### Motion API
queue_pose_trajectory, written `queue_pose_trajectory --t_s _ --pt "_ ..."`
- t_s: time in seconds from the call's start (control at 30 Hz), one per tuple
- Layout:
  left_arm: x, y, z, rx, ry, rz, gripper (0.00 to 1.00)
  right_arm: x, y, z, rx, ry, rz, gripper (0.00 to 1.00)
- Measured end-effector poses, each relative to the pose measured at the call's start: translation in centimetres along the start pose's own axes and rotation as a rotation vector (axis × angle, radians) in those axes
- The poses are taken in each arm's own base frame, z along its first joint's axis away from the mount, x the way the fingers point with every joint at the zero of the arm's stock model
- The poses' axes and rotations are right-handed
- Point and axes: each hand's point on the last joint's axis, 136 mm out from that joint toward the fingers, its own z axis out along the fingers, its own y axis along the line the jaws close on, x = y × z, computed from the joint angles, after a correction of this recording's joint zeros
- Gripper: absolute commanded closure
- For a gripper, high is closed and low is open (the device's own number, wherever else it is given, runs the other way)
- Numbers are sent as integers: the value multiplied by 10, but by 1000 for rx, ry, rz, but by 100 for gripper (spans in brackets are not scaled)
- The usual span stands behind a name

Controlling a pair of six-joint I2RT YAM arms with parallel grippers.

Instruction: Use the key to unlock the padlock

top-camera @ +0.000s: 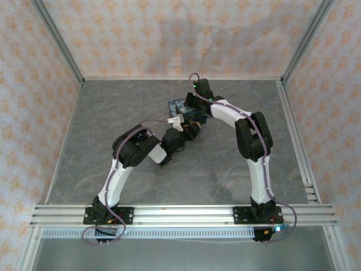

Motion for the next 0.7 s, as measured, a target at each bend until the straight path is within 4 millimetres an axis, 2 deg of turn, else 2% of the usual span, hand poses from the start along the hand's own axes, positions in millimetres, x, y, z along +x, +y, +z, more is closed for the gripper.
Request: queue_pose_trajectory --t_s 0.23,0.33,0.7 --pt "-4 -7 8 28 -13 -4 36 1 1 0 1 4 -1 100" --pt "-2 -7 13 23 -7 -7 47 2 0 0 2 5 -1 100" --pt "-1 -1 22 26 -10 -37 69 2 1 -1 3 9 0 100"
